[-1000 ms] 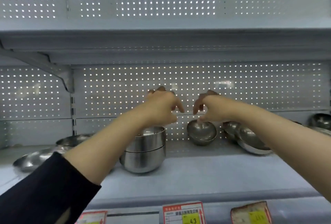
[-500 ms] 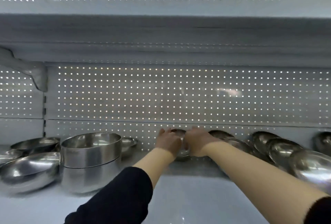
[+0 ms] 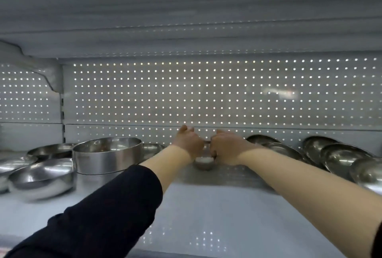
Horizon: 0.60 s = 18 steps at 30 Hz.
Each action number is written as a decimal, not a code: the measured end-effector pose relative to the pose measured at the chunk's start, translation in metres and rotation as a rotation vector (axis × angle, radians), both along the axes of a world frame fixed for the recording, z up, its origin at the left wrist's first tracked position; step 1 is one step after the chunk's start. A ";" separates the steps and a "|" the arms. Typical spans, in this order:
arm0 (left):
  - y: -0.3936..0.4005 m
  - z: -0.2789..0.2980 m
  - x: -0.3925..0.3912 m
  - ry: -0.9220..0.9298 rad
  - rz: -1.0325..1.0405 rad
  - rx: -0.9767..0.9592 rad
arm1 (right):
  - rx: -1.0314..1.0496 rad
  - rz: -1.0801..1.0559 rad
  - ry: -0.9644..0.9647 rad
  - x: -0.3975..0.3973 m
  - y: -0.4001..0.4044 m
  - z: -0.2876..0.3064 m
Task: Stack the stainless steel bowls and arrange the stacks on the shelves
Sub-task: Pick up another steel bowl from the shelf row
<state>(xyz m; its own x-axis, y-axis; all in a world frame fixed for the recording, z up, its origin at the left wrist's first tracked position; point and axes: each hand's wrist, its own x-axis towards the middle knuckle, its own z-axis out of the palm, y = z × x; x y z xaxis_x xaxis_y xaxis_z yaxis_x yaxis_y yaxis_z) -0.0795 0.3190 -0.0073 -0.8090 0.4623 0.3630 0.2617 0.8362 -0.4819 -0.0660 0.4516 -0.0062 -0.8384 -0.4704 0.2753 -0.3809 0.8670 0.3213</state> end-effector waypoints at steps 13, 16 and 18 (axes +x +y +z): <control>-0.027 0.004 0.017 -0.035 0.124 -0.062 | -0.090 -0.041 -0.076 0.003 -0.032 0.002; -0.006 0.015 0.028 -0.012 0.008 0.053 | -0.144 -0.083 -0.040 0.028 -0.006 0.033; 0.018 0.021 0.039 0.035 -0.105 0.063 | -0.175 -0.157 -0.031 0.048 0.020 0.055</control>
<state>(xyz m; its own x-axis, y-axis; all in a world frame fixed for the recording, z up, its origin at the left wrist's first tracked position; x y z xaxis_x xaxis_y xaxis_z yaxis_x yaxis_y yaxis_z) -0.0402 0.3370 0.0135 -0.7437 0.5192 0.4212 0.3336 0.8341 -0.4392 -0.0180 0.4715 0.0484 -0.9070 -0.2804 0.3141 -0.2439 0.9580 0.1507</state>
